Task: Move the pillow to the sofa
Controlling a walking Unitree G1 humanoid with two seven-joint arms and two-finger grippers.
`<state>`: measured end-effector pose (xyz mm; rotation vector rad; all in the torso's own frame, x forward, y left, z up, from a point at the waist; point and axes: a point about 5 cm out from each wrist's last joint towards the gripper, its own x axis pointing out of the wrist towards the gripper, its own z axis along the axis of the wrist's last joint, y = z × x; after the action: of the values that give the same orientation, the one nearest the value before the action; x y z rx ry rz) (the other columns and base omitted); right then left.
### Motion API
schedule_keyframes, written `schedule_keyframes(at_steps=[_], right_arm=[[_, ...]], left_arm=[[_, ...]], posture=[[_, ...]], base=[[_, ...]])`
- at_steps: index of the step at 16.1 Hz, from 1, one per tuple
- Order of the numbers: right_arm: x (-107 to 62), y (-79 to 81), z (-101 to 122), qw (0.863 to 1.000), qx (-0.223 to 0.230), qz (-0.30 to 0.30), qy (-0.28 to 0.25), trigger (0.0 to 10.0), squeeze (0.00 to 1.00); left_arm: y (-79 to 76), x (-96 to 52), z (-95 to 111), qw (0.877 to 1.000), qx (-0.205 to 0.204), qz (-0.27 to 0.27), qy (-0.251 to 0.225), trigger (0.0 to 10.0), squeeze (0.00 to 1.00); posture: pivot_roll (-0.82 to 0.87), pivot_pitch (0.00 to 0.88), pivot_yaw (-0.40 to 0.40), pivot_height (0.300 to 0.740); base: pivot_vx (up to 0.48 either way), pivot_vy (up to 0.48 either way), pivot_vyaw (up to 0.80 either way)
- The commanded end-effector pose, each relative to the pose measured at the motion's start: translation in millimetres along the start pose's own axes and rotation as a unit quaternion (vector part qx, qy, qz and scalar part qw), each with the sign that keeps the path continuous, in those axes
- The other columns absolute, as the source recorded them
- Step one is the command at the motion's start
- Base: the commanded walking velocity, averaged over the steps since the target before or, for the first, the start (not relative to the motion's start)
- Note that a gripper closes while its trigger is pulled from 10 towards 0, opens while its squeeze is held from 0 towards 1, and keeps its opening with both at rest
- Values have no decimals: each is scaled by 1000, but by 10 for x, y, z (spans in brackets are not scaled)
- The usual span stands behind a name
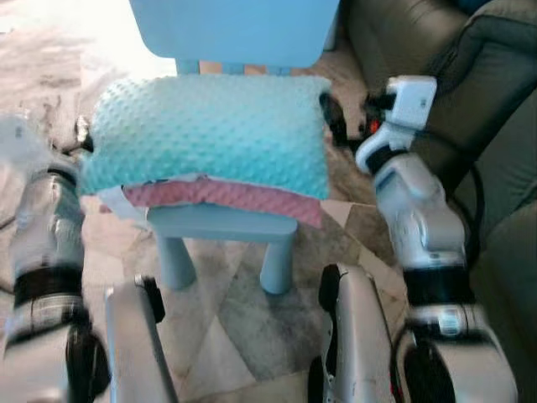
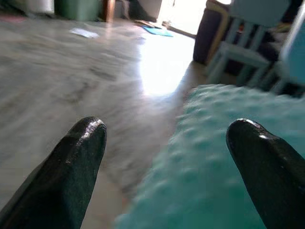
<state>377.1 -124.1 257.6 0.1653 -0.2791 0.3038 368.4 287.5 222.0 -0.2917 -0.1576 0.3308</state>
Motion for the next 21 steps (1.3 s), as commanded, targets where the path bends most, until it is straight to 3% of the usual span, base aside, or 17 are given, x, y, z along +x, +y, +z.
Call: schedule_keyframes(at_steps=[1,4,6,8,10,13,14,16,19,20,21], right_arm=[[38,-55,-5,1000,16,-12,2,10000,0],[175,-99,-64,996,82,-6,37,10000,0],[203,-130,-95,994,100,-3,52,10000,0],[210,-175,-93,987,135,38,76,10000,0],[202,-247,-60,985,142,58,82,10000,0],[151,-409,2,986,139,56,76,10000,0],[134,-413,-23,985,139,60,80,10000,0],[111,-348,-52,980,153,93,88,10000,0],[96,-217,-36,971,161,153,92,10000,0],[83,-194,-47,966,170,168,97,10000,0],[75,-190,-50,965,173,173,98,10000,0]], left_arm=[[3,43,-26,999,-42,-9,16,10000,0],[-198,198,52,989,-138,-37,36,10000,0],[-231,244,89,983,-173,-33,45,10000,0],[-222,300,235,971,-231,-37,50,10000,0],[-159,320,320,970,-231,-37,59,10000,0],[142,329,690,979,-203,-27,7,10000,0],[223,318,719,978,-208,-20,6,10000,0],[369,273,518,979,-185,9,80,10000,0],[346,237,394,969,-208,-37,129,10000,0],[265,237,403,959,-235,-70,140,10000,0],[221,239,403,958,-230,-85,148,10000,0]], posture=[[-147,247,-77,352],[-140,294,-80,352],[-133,316,-80,352],[-131,343,-77,352],[-131,349,-75,352],[-121,351,-69,352],[-118,347,-69,352],[-118,341,-71,352],[-128,334,-75,352],[-128,336,-75,352],[-125,340,-75,352]], base=[[0,0,0],[0,0,0],[0,0,0],[0,0,0],[0,0,0],[0,0,0],[0,0,0],[0,0,0],[0,0,0],[0,0,0],[0,0,0]])
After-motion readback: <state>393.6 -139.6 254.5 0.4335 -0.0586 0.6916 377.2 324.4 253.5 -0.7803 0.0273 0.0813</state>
